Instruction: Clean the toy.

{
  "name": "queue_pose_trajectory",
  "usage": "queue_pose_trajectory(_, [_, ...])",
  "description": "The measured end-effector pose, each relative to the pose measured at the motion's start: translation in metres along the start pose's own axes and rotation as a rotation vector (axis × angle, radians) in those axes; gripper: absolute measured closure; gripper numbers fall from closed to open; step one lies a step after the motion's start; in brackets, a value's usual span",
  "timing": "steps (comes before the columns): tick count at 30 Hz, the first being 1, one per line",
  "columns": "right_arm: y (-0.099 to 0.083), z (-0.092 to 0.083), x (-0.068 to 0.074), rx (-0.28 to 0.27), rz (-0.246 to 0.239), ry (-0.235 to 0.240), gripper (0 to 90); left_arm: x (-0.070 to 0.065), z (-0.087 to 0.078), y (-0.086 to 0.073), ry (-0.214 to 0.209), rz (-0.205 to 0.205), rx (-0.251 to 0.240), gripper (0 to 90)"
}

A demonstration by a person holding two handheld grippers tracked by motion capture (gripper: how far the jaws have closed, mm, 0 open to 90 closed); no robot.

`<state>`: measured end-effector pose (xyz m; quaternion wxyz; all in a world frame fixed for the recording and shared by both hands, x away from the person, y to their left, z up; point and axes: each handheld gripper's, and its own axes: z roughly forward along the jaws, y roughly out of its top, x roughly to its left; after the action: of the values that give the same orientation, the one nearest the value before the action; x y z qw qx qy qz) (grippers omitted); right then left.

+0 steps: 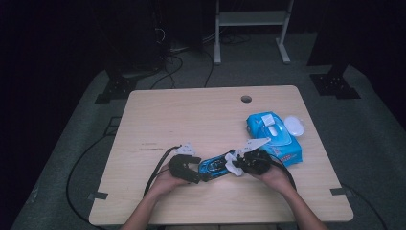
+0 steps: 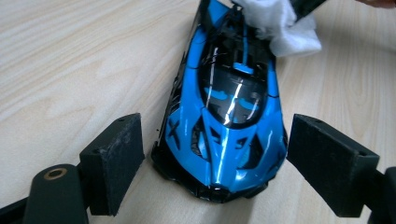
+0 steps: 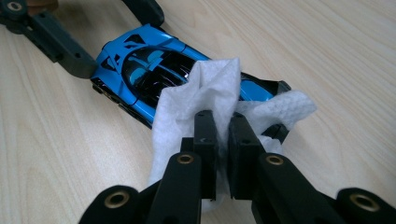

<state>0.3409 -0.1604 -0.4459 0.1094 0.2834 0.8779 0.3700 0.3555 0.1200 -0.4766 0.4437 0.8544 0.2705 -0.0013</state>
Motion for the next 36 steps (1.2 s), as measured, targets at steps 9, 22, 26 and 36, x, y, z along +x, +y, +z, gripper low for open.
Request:
queue_pose_trajectory(9, [-0.012,-0.007,0.007,-0.031,-0.030,0.010,83.6,-0.002,0.002,0.001,-0.011,-0.021,-0.024,22.7])
queue_pose_trajectory(22, [-0.025,-0.013,0.014,-0.018,-0.036,0.021,83.8,-0.022,0.008,0.006,-0.035,0.092,0.003,39.1])
queue_pose_trajectory(26, [-0.028,-0.014,0.016,-0.009,-0.034,0.023,83.8,-0.032,0.011,0.007,-0.009,0.203,0.053,43.8])
queue_pose_trajectory(36, [-0.031,-0.026,0.010,0.007,-0.015,0.052,83.9,-0.043,0.009,0.010,0.081,0.371,0.007,52.9])
